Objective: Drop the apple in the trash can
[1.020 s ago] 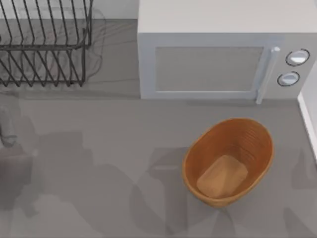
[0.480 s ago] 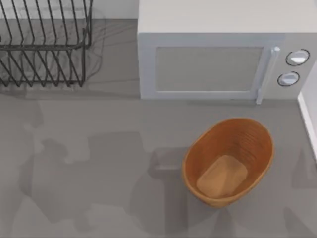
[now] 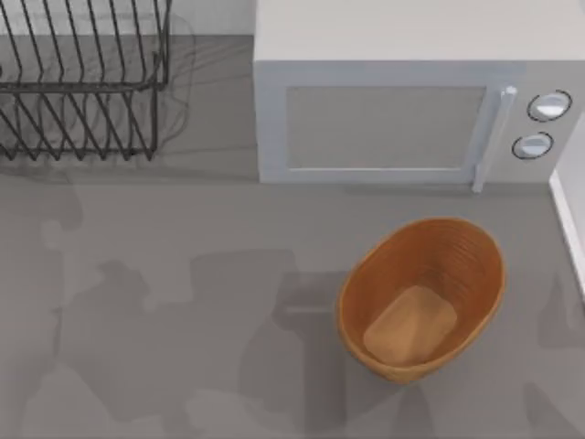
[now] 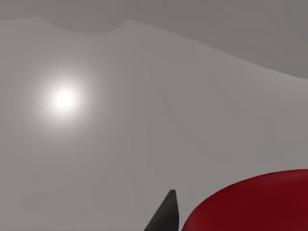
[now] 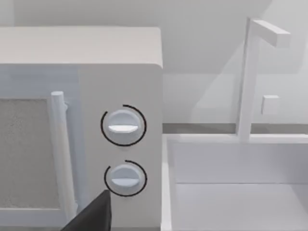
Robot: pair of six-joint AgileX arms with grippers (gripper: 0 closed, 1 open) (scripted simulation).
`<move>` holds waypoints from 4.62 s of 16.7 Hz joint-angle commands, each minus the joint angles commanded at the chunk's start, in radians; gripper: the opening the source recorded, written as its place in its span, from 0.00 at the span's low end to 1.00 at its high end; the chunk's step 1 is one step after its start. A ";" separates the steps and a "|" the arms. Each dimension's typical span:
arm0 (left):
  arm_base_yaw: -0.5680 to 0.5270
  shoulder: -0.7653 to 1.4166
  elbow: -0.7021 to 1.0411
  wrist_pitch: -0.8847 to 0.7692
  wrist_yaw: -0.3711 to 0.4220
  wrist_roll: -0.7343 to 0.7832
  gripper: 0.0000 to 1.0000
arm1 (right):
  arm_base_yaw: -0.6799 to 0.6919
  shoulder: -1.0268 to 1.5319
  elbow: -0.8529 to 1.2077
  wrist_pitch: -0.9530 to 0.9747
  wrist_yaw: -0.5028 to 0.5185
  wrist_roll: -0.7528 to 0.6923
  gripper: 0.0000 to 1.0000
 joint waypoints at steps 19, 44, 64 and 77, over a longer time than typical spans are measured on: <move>-0.541 0.300 0.148 -0.158 0.206 -1.469 0.00 | 0.000 0.000 0.000 0.000 0.000 0.000 1.00; -1.157 0.535 0.776 -0.083 0.051 -3.748 0.00 | 0.000 0.000 0.000 0.000 0.000 0.000 1.00; -1.153 0.541 0.510 0.190 0.051 -3.744 0.08 | 0.000 0.000 0.000 0.000 0.000 0.000 1.00; -1.153 0.541 0.510 0.190 0.051 -3.744 1.00 | 0.000 0.000 0.000 0.000 0.000 0.000 1.00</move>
